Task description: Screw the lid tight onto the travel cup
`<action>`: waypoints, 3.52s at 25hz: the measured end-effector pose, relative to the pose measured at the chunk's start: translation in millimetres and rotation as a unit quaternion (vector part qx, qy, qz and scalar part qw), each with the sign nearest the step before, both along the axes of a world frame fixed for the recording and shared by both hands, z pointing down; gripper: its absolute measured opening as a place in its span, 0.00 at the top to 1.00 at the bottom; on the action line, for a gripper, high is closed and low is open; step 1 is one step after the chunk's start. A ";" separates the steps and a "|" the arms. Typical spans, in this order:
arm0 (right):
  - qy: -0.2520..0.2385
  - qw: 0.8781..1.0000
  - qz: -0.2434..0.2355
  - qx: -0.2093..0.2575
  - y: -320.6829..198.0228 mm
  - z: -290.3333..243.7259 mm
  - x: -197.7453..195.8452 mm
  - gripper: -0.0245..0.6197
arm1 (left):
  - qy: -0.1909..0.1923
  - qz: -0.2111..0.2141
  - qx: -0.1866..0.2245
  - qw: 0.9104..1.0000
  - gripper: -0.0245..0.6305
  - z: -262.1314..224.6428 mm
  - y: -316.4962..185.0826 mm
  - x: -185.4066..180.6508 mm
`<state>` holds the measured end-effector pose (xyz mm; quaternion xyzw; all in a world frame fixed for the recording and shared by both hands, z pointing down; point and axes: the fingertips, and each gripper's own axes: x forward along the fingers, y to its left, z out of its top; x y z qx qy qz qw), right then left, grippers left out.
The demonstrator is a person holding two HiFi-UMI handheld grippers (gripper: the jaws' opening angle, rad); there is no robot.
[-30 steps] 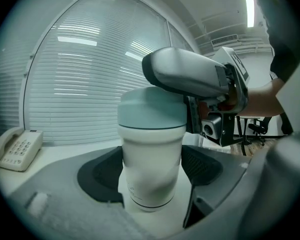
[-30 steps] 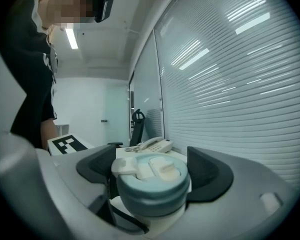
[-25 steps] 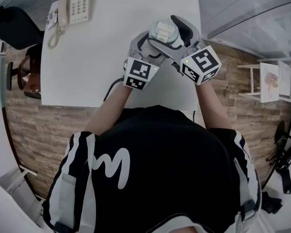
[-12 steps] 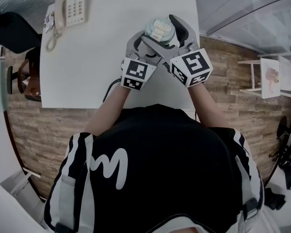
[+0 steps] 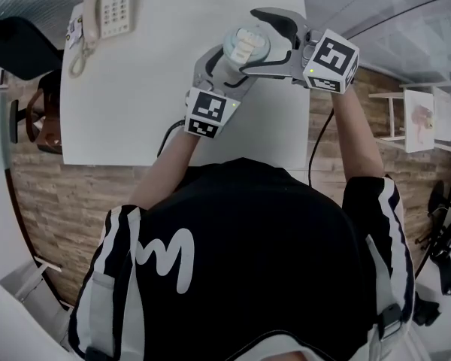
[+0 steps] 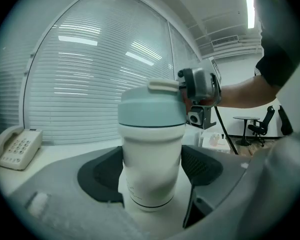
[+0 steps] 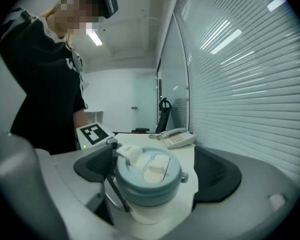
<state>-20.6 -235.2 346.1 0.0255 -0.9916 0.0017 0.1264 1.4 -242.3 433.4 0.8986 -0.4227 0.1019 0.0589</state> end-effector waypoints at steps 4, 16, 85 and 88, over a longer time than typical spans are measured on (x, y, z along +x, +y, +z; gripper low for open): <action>0.013 1.000 -0.025 -0.007 -0.4 9.6 -5.4 0.20 | 0.000 0.001 0.000 1.000 0.40 0.0 -0.5 -0.1; -0.030 0.996 0.084 0.012 -3.4 7.5 -9.2 0.30 | 0.003 0.004 0.002 1.000 0.40 1.7 -1.1 -3.0; -0.007 0.929 0.368 0.033 -21.7 5.3 -4.2 0.30 | -0.002 -0.004 0.001 1.000 0.40 3.2 0.2 -1.1; -0.006 0.923 0.383 0.032 -23.3 5.8 -3.4 0.30 | -0.003 -0.004 0.001 1.000 0.40 3.6 -0.3 -1.1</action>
